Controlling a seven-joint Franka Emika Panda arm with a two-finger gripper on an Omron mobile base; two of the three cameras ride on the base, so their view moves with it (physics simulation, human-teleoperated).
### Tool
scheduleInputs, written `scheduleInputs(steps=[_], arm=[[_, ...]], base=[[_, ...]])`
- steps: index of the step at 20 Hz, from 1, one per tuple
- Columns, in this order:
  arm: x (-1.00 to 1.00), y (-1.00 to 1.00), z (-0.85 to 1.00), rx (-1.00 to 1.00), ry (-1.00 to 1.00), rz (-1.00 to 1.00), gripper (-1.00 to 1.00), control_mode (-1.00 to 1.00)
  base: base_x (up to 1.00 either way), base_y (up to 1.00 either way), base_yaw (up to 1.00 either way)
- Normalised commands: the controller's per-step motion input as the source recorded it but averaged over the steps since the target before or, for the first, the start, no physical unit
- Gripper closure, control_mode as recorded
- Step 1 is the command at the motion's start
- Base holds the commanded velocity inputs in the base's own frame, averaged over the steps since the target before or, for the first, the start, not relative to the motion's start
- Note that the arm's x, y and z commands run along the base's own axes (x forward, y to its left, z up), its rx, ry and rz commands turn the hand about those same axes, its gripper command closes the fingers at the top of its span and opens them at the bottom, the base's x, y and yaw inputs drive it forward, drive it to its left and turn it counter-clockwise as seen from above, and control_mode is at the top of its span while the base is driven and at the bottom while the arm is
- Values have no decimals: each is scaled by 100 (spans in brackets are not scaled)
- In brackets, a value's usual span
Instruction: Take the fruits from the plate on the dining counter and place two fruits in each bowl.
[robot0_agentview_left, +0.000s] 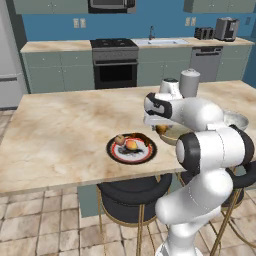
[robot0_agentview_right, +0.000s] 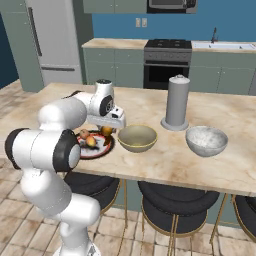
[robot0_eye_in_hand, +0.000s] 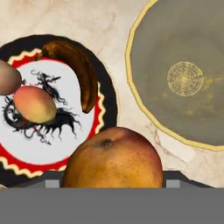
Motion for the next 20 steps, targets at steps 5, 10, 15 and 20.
scheduleInputs(steps=[5, 10, 15, 20], arm=[[11, -100, 5, 0, 0, -5, 100, -100], [1, -88, 0, 0, 0, -3, 100, -100], [23, -9, -3, 0, 3, 0, 100, -100], [27, 11, 0, 0, 0, 3, 100, -100]], base=[[0, 0, 0], [0, 0, 0], [0, 0, 0], [0, 0, 0]])
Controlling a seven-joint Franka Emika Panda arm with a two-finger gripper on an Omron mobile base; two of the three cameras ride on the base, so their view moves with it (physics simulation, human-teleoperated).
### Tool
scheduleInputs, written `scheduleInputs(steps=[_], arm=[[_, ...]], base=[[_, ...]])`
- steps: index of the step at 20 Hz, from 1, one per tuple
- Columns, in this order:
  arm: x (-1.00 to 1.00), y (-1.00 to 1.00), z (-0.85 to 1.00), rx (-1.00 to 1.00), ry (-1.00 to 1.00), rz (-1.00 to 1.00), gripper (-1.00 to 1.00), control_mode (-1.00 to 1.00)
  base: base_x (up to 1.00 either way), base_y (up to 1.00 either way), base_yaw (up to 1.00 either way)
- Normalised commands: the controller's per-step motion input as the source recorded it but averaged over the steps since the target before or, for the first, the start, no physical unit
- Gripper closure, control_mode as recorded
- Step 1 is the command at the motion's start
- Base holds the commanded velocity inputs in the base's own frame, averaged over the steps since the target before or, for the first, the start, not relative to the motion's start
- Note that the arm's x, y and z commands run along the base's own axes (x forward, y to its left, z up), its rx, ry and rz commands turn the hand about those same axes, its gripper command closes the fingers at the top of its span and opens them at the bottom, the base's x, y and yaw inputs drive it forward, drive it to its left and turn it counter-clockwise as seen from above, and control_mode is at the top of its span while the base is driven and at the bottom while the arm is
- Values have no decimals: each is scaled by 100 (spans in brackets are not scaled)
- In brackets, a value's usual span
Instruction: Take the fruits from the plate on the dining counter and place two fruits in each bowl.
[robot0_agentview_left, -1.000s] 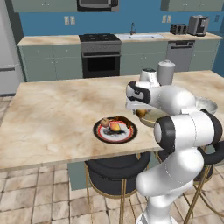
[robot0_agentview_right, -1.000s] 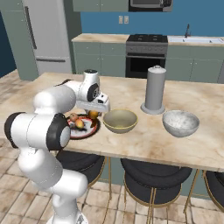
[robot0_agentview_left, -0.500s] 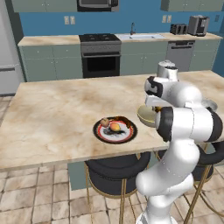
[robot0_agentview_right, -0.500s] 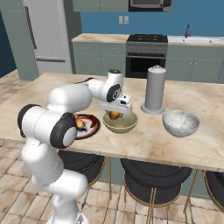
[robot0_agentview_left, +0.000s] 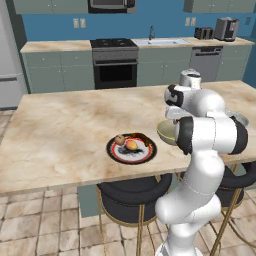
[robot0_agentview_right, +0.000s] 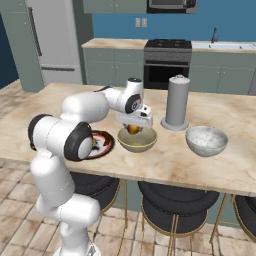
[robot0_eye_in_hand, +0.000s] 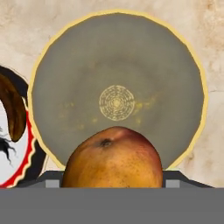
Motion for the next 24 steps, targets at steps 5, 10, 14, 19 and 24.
scheduleInputs(steps=[5, 10, 14, 19, 24], arm=[[42, 2, -28, -2, 4, 1, 100, -100], [3, 0, -50, 0, 7, 0, 100, -100], [0, 0, -25, 0, 2, 0, 100, -100], [10, 0, -8, 0, 0, 0, 100, -100], [35, 0, -11, 0, 0, 0, 100, -100]], base=[[0, 0, 0], [0, 0, 0], [0, 0, 0], [0, 0, 0], [0, 0, 0]])
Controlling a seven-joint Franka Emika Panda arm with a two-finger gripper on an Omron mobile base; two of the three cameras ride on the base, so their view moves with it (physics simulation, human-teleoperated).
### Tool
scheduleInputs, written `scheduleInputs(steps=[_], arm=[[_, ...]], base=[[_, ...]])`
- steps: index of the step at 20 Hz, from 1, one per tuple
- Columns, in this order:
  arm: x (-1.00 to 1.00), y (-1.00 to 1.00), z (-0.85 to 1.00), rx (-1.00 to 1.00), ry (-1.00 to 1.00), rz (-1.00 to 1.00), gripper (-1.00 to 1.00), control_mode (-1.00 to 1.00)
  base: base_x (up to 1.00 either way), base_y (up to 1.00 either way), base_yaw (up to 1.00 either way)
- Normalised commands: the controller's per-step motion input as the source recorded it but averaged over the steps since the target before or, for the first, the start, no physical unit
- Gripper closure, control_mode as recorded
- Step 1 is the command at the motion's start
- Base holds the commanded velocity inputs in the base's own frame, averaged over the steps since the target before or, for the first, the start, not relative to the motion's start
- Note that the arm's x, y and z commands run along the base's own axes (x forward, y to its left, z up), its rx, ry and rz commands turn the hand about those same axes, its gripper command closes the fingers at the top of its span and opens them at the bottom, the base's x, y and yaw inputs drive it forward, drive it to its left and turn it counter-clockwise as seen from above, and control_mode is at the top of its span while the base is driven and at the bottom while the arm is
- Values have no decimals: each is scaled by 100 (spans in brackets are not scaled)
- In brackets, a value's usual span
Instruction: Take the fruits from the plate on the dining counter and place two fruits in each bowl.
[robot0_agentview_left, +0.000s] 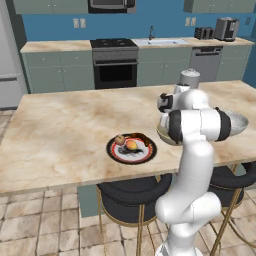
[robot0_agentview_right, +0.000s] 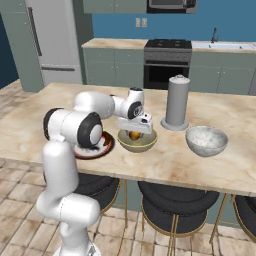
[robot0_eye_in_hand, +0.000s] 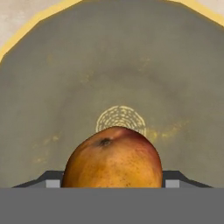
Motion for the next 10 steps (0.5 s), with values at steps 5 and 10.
scheduleInputs(steps=[5, 10], arm=[[20, 0, -20, 0, 0, 0, 100, -100], [0, 0, -12, 0, 1, 0, 100, -100]], base=[[0, 0, 0], [0, 0, 0]])
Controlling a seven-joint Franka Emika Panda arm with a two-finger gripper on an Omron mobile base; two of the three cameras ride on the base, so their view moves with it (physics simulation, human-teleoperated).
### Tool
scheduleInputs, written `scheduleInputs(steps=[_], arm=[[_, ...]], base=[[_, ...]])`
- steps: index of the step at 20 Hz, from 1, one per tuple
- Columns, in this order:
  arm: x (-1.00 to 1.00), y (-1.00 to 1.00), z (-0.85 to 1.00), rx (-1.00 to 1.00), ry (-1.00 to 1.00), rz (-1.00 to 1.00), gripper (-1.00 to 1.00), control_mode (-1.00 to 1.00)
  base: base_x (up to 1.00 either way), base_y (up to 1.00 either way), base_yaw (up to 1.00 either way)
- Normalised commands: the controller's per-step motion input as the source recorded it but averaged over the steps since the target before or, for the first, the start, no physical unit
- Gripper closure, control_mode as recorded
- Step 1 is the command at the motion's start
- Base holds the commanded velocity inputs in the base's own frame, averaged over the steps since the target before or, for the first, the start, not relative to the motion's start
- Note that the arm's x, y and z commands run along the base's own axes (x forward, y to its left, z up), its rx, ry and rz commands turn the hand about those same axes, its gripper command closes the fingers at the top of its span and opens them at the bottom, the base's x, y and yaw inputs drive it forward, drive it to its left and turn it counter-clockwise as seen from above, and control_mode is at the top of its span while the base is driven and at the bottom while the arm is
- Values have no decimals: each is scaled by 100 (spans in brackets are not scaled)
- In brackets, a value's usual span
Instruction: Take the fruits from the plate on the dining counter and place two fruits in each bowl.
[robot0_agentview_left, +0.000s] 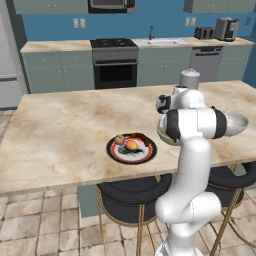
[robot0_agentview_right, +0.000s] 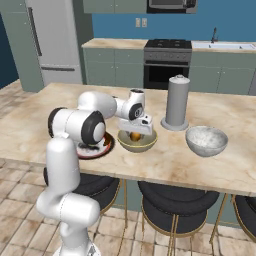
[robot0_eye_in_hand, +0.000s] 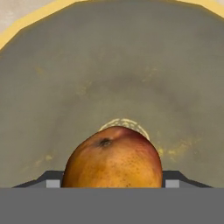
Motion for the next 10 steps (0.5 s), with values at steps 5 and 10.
scheduleInputs(steps=[5, 10], arm=[[13, 0, -21, 0, 1, 0, 100, -100], [21, 0, -15, 0, 0, 0, 100, -100]], base=[[0, 0, 0], [0, 0, 0]])
